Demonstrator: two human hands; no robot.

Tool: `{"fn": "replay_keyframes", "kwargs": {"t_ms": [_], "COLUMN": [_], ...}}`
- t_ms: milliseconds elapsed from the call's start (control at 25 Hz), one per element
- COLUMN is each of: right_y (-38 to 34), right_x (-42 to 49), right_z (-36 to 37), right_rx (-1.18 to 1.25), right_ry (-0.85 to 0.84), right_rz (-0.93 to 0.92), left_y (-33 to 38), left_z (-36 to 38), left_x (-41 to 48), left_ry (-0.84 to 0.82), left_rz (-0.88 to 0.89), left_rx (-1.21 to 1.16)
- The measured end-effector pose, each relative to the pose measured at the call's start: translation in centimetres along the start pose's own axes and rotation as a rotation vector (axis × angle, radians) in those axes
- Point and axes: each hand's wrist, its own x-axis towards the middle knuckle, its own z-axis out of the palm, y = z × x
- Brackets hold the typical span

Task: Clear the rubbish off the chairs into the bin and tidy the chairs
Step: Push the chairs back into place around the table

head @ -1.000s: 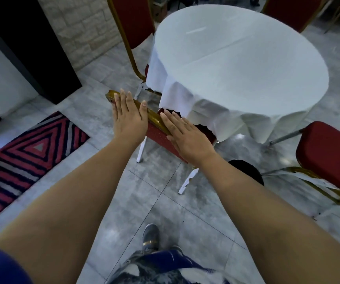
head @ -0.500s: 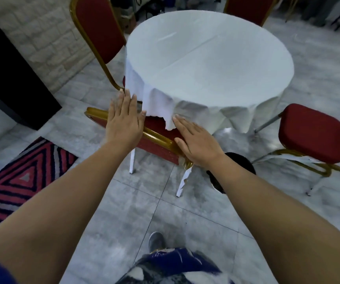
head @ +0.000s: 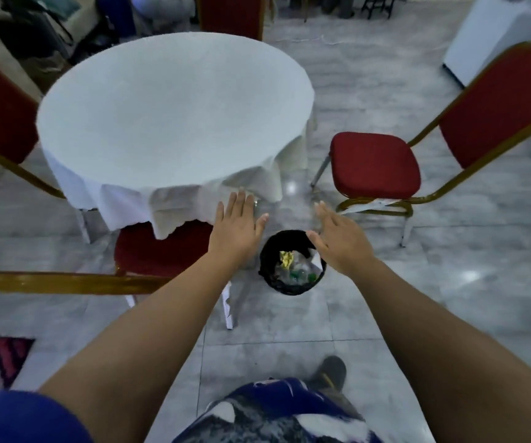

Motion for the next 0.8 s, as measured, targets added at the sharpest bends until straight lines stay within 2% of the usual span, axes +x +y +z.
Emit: {"fn": "replay_keyframes", "kwargs": {"t_ms": [360, 560, 800], "right_y": [23.7, 32.7, 43.2], "right_x": [-2.1, -1.6, 4.6], "right_z": [-6.9, -9.7, -13.5], "right_rx": [0.069, 0.109, 0.15], "right_ry": [0.076, 0.166, 0.32], "right_rz": [0.349, 0.479, 0.574], "left_y": [22.5, 33.0, 42.9], "left_z": [6.4, 7.9, 9.5], "left_x": [10.8, 16.3, 26.2], "left_ry": [-0.176, -0.217, -0.236], "left_rz": [0.175, 0.298, 0.357], "left_rx": [-0.103, -0.125, -0.132]}}
